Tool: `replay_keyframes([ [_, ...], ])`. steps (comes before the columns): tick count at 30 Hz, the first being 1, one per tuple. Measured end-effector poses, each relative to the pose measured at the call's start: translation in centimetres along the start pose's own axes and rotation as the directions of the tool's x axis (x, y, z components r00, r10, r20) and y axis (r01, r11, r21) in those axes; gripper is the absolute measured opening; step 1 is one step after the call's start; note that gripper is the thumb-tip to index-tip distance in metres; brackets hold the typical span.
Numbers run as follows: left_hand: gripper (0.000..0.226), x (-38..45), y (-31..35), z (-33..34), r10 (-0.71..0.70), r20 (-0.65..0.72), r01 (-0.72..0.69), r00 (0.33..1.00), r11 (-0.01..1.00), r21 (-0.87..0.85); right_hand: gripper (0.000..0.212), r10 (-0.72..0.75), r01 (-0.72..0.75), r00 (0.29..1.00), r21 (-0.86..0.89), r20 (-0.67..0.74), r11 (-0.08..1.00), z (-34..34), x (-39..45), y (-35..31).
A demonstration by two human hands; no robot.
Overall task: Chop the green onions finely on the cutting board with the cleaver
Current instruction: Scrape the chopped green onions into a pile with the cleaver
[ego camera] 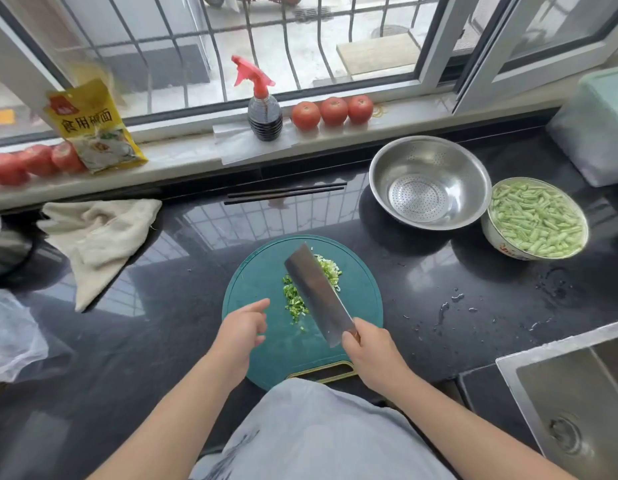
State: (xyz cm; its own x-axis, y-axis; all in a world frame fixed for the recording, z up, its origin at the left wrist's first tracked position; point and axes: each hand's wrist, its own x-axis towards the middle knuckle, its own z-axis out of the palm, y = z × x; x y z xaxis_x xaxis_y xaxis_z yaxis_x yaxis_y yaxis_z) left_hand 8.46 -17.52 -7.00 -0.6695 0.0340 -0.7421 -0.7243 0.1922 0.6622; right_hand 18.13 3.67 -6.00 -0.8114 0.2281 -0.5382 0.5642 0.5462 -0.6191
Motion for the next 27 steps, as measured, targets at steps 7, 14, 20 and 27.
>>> replay_keyframes([
  [7, 0.050, -0.4, -7.3, -3.8, 0.360, 0.101, -0.223, 0.927, 0.315, 0.923, 0.021, -0.194, 0.231, 0.973, -0.502, 0.125, 0.833, 3.3, -1.1, 0.0],
  [14, 0.052, -1.1, -7.2, -4.2, 0.323, 0.222, -0.258, 0.920, 0.075, 0.963, 0.019, -0.142, 0.096, 0.988, -0.479, -0.060, 0.873, 0.9, 2.3, -0.2],
  [20, 0.051, -1.1, -5.5, -4.7, 0.245, 0.249, -0.276, 0.937, 0.083, 0.958, 0.022, -0.062, 0.020, 0.993, -0.372, -0.100, 0.928, 2.1, 1.5, -1.5],
  [27, 0.058, -0.2, -4.8, -6.3, 0.227, 0.311, -0.349, 0.923, 0.150, 0.925, 0.021, -0.024, 0.024, 1.000, -0.079, 0.001, 0.997, 10.2, 1.6, -6.4],
])
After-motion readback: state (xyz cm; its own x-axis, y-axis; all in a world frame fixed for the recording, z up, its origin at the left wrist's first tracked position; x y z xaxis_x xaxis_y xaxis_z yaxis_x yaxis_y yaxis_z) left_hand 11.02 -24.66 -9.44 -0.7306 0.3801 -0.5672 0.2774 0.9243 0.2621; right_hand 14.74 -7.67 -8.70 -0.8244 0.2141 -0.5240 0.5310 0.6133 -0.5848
